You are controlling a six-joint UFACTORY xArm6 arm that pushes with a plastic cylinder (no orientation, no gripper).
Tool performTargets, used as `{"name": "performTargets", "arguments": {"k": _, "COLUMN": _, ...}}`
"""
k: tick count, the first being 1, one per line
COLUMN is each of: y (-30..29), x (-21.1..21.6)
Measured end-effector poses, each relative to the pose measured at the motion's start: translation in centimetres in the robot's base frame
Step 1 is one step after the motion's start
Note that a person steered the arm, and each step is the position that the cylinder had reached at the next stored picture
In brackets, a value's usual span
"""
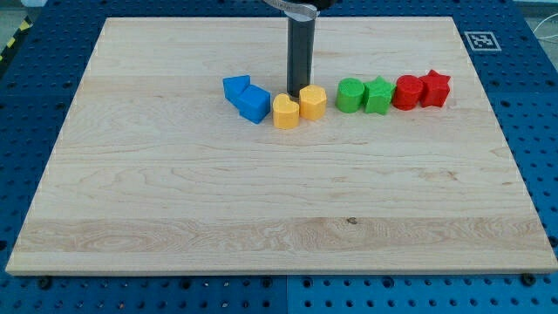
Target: Move your arm towards the green star
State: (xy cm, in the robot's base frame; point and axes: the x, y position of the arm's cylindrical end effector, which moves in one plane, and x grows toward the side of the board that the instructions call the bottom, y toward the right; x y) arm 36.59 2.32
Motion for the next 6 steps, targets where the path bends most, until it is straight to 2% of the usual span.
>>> {"name": "performTargets", "arguments": {"k": 2, "y": 0.3, "x": -6.1}}
{"name": "performTargets", "arguments": {"k": 3, "y": 5.0, "x": -8.4}}
{"name": "performTargets", "arguments": {"k": 4, "y": 12.6, "x": -9.8}}
{"name": "performTargets", "arguments": {"k": 6, "y": 30.7, "x": -9.8}}
